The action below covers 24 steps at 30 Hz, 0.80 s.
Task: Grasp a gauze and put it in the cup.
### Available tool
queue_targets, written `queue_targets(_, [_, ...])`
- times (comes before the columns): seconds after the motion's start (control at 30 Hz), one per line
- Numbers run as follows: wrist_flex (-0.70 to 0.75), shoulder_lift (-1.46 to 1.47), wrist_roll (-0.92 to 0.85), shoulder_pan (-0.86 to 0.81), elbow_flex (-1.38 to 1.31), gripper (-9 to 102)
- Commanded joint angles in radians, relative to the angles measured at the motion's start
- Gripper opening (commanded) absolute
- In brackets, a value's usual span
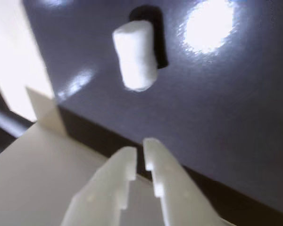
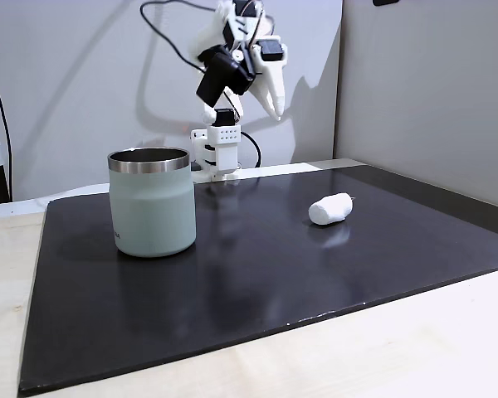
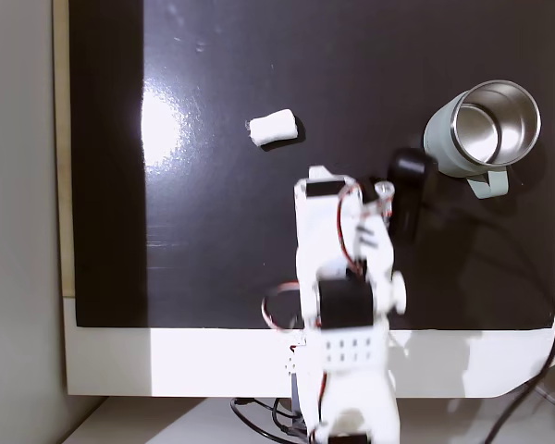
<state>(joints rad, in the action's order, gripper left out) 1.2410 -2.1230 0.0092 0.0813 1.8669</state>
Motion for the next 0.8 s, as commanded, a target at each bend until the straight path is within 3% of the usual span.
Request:
queue_targets(0.0, [0.074,0.160,-0.031,0.012,-0.216,3])
queue_targets(0.47, [0.195,0.561,-0.091,0.097,-0.523,26])
queue_targets(0.77, [0.224,0.834,-0.067,0.129,-0.713,28])
